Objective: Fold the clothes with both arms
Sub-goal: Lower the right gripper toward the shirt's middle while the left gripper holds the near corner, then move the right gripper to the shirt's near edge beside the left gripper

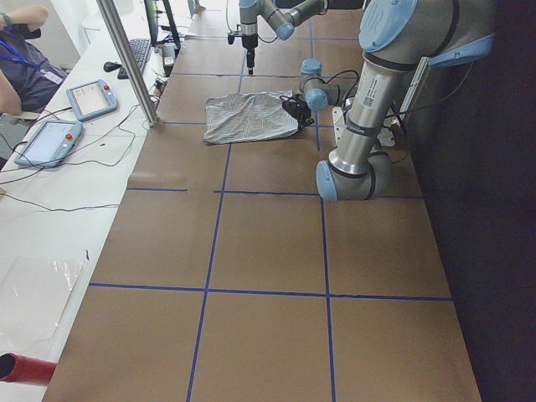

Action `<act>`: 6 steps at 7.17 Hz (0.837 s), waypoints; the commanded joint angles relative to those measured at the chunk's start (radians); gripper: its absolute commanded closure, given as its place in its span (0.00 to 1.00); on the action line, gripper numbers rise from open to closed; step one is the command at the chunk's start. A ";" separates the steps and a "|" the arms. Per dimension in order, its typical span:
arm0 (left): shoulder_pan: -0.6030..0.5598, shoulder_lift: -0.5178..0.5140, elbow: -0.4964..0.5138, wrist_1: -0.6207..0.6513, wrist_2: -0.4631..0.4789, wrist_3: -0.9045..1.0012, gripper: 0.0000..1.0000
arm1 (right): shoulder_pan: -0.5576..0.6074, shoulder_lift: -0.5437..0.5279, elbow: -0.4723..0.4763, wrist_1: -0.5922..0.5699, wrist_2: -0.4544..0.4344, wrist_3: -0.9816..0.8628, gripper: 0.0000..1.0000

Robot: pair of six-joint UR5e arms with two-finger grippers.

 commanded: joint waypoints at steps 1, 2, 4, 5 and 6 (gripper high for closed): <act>-0.004 0.004 -0.009 0.025 0.002 0.022 1.00 | -0.175 -0.006 0.053 0.001 -0.161 0.342 0.00; -0.006 0.005 -0.008 0.026 0.002 0.046 1.00 | -0.243 -0.007 0.075 0.015 -0.234 0.470 0.00; -0.008 0.005 -0.006 0.026 0.002 0.048 1.00 | -0.312 -0.044 0.130 0.015 -0.340 0.630 0.00; -0.009 0.005 0.000 0.025 0.002 0.048 1.00 | -0.332 -0.064 0.135 0.015 -0.375 0.714 0.00; -0.009 0.005 0.000 0.025 0.002 0.052 1.00 | -0.348 -0.071 0.135 0.015 -0.401 0.788 0.00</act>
